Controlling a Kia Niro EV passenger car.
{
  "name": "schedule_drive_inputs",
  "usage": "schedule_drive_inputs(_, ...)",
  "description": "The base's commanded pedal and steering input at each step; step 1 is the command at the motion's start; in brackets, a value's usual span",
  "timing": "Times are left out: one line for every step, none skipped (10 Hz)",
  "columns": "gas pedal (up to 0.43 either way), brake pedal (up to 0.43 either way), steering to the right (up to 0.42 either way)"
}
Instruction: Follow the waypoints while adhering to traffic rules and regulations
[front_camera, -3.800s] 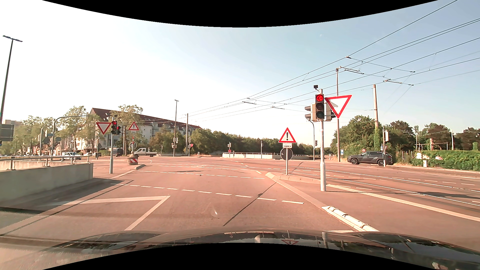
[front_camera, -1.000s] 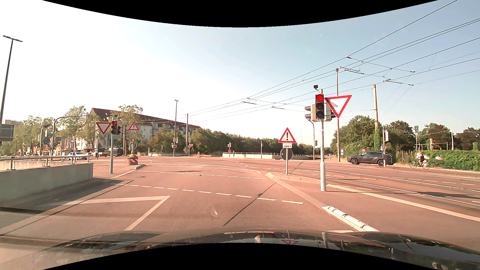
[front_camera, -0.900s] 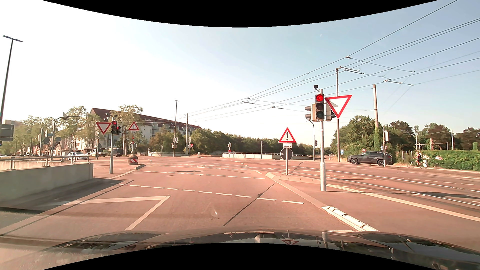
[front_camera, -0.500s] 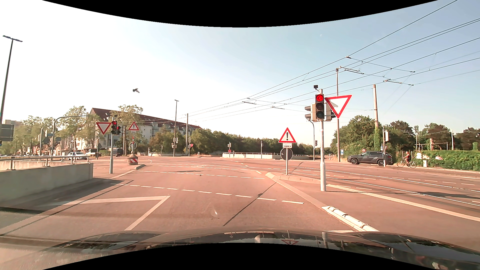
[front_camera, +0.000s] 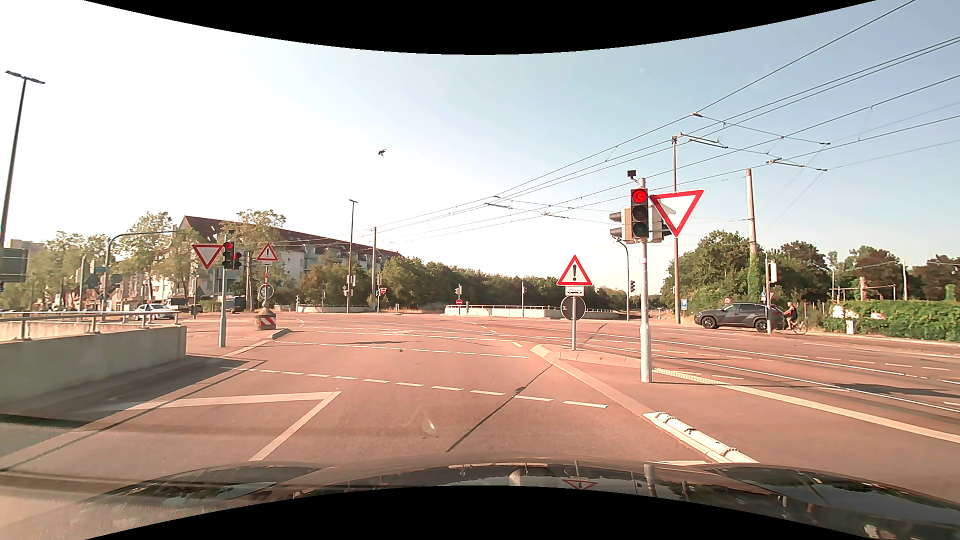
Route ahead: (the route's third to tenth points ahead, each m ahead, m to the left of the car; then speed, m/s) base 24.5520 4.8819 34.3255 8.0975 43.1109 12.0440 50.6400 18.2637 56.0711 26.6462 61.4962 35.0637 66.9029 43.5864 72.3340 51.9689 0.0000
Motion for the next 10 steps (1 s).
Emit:
schedule_drive_inputs(0.0, 0.244, -0.078)
schedule_drive_inputs(0.0, 0.244, -0.078)
schedule_drive_inputs(0.0, 0.244, -0.078)
schedule_drive_inputs(0.0, 0.244, -0.078)
schedule_drive_inputs(0.0, 0.244, -0.078)
schedule_drive_inputs(0.0, 0.244, -0.078)
schedule_drive_inputs(0.0, 0.244, -0.078)
schedule_drive_inputs(0.0, 0.244, -0.078)
schedule_drive_inputs(0.0, 0.244, -0.078)
schedule_drive_inputs(0.0, 0.244, -0.078)
